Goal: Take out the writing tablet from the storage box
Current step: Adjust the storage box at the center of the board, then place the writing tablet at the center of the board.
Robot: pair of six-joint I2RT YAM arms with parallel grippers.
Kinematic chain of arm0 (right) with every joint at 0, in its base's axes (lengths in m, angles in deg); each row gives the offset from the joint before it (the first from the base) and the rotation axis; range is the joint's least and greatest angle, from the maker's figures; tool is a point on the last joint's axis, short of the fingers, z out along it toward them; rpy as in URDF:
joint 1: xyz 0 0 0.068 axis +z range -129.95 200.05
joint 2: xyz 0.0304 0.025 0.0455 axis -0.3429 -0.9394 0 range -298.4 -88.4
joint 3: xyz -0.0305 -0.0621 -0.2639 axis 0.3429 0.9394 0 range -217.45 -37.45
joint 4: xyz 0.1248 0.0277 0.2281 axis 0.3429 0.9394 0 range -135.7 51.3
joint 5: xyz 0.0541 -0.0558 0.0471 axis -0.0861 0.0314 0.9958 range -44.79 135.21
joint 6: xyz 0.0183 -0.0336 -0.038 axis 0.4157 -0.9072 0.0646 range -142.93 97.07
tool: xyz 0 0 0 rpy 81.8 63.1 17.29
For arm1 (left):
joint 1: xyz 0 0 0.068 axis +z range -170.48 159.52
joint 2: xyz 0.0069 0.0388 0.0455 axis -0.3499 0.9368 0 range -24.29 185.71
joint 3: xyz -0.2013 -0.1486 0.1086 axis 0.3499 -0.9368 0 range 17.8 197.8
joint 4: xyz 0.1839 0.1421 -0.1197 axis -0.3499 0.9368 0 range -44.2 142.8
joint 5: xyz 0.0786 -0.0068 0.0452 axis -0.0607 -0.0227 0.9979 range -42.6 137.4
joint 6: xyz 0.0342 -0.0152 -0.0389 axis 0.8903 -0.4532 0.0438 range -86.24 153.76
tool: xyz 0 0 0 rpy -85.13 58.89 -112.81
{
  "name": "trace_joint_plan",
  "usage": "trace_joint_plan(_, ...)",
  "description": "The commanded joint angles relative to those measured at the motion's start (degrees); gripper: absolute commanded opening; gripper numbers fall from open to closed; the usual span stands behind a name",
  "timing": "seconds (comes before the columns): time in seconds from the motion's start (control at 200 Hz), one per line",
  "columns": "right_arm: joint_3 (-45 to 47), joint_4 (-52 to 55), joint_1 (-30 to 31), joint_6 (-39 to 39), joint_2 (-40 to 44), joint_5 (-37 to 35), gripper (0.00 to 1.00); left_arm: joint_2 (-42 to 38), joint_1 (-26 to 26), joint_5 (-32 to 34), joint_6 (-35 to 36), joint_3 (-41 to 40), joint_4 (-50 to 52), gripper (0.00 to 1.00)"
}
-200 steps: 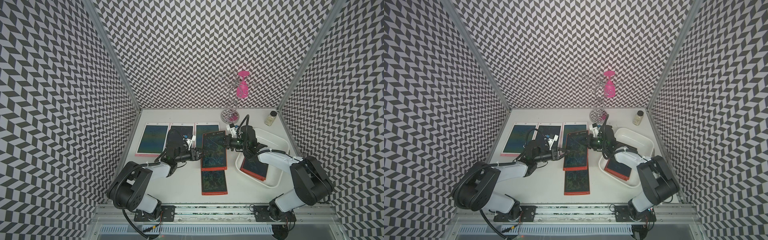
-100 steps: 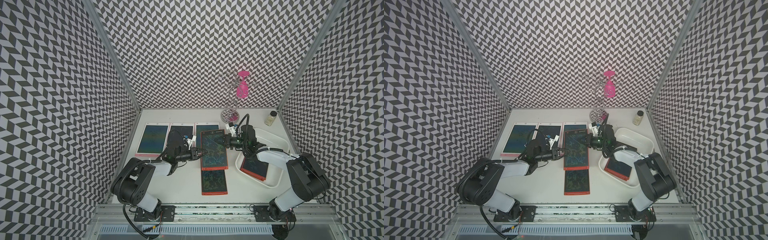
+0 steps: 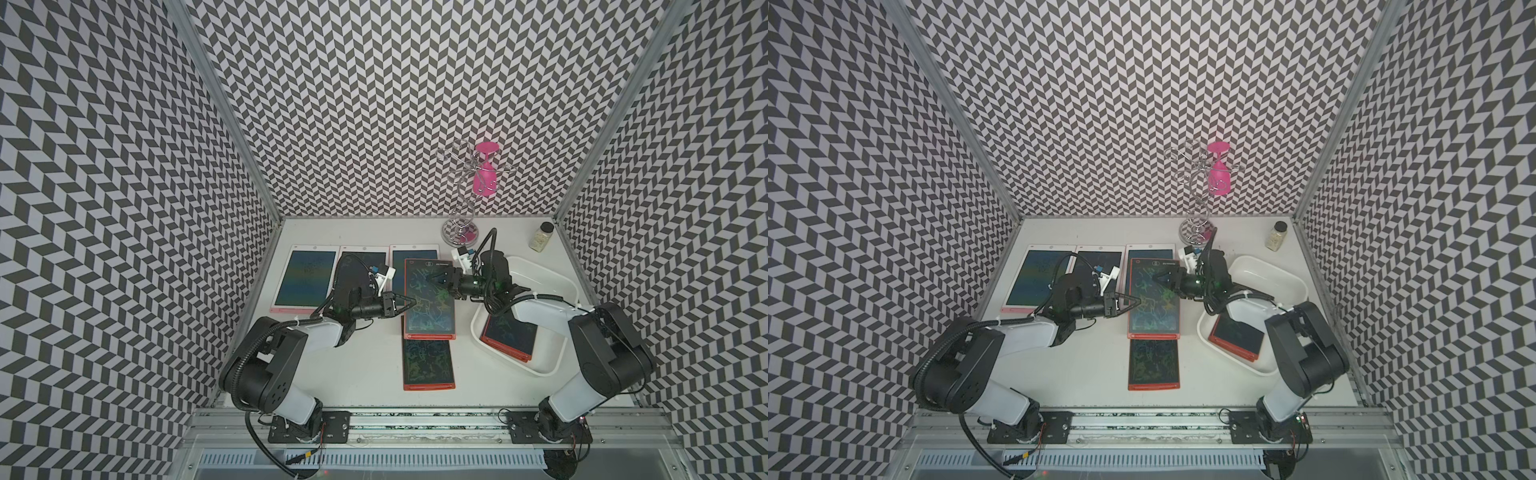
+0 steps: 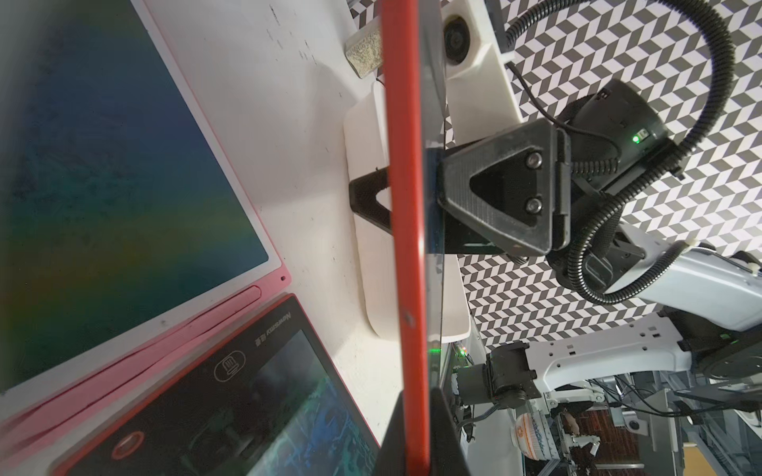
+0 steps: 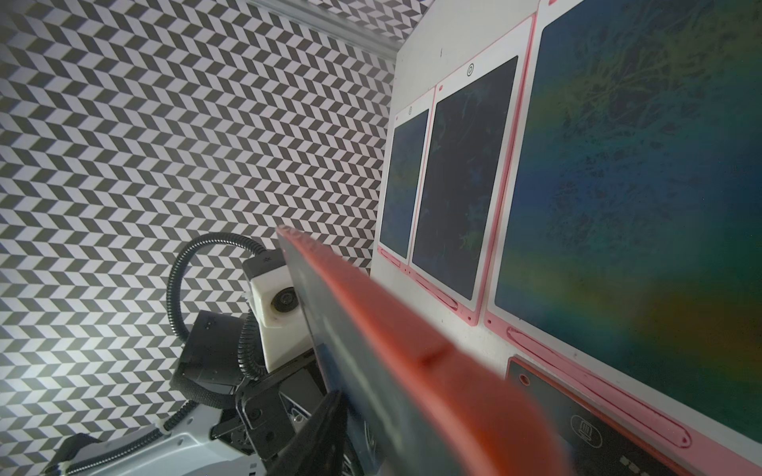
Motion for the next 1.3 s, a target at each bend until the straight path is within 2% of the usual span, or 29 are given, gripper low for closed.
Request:
trace_joint_plan(0.0, -1.60, 1.34, -0.47, -2.47, -0.26, -0.27, 0.58, -2.97, 1.60, -1.43, 3.81, 0.51, 7.96, 0.00)
trace_joint_plan(0.09, -2.91, 6.60, -0.55, -6.00, -0.82, -2.85, 0.60, -6.36, 3.10, -1.22, 3.98, -0.44, 11.55, 0.00)
trace_joint_plan(0.24, -1.41, 5.45, -1.41, -5.81, -1.31, -3.24, 0.61, -10.58, 5.79, -1.17, 6.92, -0.66, 20.11, 0.00)
trace_joint_plan(0.391, -1.25, 7.84, -2.77, -7.85, -0.84, -4.44, 0.61, -15.25, 11.28, -0.10, 7.97, -2.35, 28.92, 0.00)
trace_joint_plan(0.521, -1.23, 10.73, -4.37, -10.12, 0.91, -5.29, 0.61, -17.86, 15.94, 2.07, 13.42, -1.63, 41.35, 0.00)
trace_joint_plan(0.571, -0.85, 11.47, -5.14, -10.73, 1.48, -5.21, 0.61, -18.36, 17.12, 0.85, 12.83, -2.19, 41.70, 0.00)
trace_joint_plan(0.681, 0.47, 11.69, -6.74, -11.47, 2.65, -3.89, 0.61, -18.85, 17.59, 2.64, 15.06, 0.33, 48.98, 0.00)
trace_joint_plan(0.751, 1.45, 11.83, -7.62, -11.86, 3.48, -3.29, 0.61, -18.69, 18.10, 6.61, 19.55, 3.53, 56.54, 0.00)
trace_joint_plan(0.986, 3.13, 12.76, -8.56, -13.55, 5.39, -1.99, 0.61, -18.76, 18.21, 14.54, 24.76, 11.09, 70.44, 0.00)
trace_joint_plan(1.056, 3.46, 12.68, -8.77, -13.72, 5.82, -1.55, 0.61, -18.80, 18.39, 16.79, 28.59, 12.72, 75.08, 0.00)
trace_joint_plan(1.292, 4.04, 13.44, -8.95, -14.67, 6.92, -1.05, 0.61, -19.60, 18.11, 16.24, 30.44, 9.64, 78.74, 0.00)
